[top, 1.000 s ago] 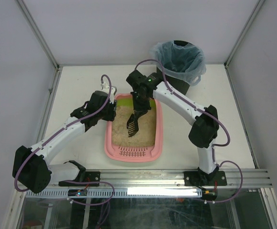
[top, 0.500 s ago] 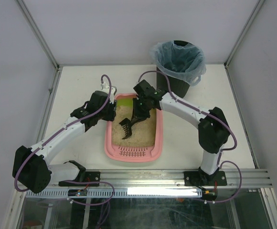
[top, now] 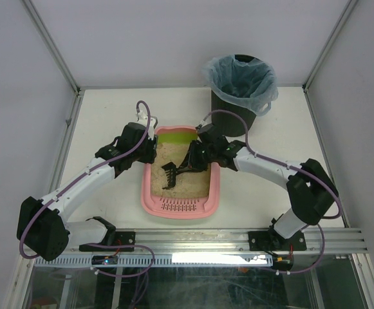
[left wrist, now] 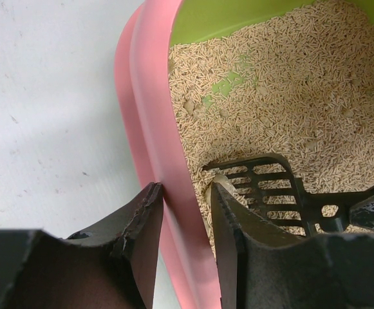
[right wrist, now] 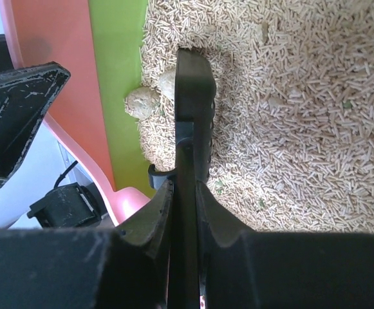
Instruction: Clean the litter box
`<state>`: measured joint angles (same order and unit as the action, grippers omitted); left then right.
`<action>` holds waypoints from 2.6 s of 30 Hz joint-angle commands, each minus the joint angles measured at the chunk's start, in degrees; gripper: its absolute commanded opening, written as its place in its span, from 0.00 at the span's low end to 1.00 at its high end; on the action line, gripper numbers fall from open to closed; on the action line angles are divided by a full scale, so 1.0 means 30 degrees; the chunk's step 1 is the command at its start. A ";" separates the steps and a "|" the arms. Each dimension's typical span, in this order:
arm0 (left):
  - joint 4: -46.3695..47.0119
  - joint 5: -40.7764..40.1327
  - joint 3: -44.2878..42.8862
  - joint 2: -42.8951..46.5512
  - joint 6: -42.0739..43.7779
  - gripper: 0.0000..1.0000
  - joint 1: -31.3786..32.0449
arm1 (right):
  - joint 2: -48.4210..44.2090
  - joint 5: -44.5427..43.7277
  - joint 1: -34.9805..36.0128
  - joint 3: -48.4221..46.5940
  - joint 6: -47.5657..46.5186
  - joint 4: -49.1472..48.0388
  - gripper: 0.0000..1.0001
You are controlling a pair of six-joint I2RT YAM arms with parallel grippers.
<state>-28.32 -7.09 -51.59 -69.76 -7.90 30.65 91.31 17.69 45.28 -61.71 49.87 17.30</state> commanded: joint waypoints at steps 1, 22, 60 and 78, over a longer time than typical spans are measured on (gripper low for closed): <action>0.0664 0.1720 -0.0131 0.0305 0.0034 0.35 0.0214 | -0.2190 -0.0495 -0.0261 0.0719 0.1425 -0.2731 0.00; 0.0664 0.1588 -0.0108 0.0313 -0.0001 0.35 0.0221 | -0.9133 0.0213 -0.2775 0.6768 0.3138 -0.6066 0.00; 0.0679 0.1367 -0.0268 0.0006 0.0073 0.36 0.0211 | -1.6247 -0.0060 -0.4956 1.5194 0.8801 -1.4278 0.00; 0.0730 0.1498 -0.0011 0.0274 0.0024 0.36 0.0215 | -1.3019 0.3986 -0.4689 1.3559 0.6458 -1.6055 0.00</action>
<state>-28.27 -7.14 -51.59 -69.87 -7.88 30.65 51.03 24.71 30.96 -16.32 73.32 -26.68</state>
